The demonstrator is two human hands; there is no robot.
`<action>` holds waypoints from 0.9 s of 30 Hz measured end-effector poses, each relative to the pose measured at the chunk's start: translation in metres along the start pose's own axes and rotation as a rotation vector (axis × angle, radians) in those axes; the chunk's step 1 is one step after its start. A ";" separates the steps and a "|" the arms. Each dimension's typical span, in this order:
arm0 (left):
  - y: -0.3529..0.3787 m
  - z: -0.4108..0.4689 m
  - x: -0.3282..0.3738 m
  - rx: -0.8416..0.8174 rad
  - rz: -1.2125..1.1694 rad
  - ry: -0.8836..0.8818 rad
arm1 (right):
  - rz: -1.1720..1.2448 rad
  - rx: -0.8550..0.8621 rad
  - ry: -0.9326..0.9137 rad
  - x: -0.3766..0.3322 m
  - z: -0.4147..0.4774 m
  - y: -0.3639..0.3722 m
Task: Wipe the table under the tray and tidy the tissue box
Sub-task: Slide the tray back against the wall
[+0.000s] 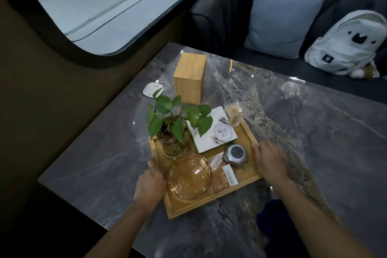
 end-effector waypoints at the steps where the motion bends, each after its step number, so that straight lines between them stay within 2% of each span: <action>1: -0.007 0.000 0.001 0.031 0.015 0.046 | 0.001 0.006 -0.012 -0.006 0.000 -0.001; 4: -0.031 -0.002 -0.006 0.111 0.046 0.106 | 0.019 -0.027 -0.049 -0.032 0.002 -0.001; 11: -0.074 -0.008 -0.042 0.161 0.283 0.051 | 0.017 0.039 -0.218 -0.112 0.008 -0.007; 13: -0.088 -0.010 -0.057 0.199 0.233 -0.002 | 0.002 0.045 -0.280 -0.139 0.010 -0.007; 17: -0.120 -0.014 -0.088 0.325 -0.025 -0.109 | 0.003 0.038 -0.407 -0.193 0.013 -0.005; 21: -0.143 -0.021 -0.113 0.376 -0.207 -0.197 | -0.014 0.049 -0.512 -0.247 0.019 0.000; 27: -0.168 -0.022 -0.143 0.444 -0.275 -0.284 | -0.045 0.022 -0.650 -0.314 0.022 0.010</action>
Point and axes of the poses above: each hand's wrist, its own z-axis towards the middle knuckle, its own y-axis out of the palm, x = y × z, the point moved 8 cm from there along z, towards the middle knuckle, and after that the axes turned 15 degrees about -z, right-handed, at the moved point
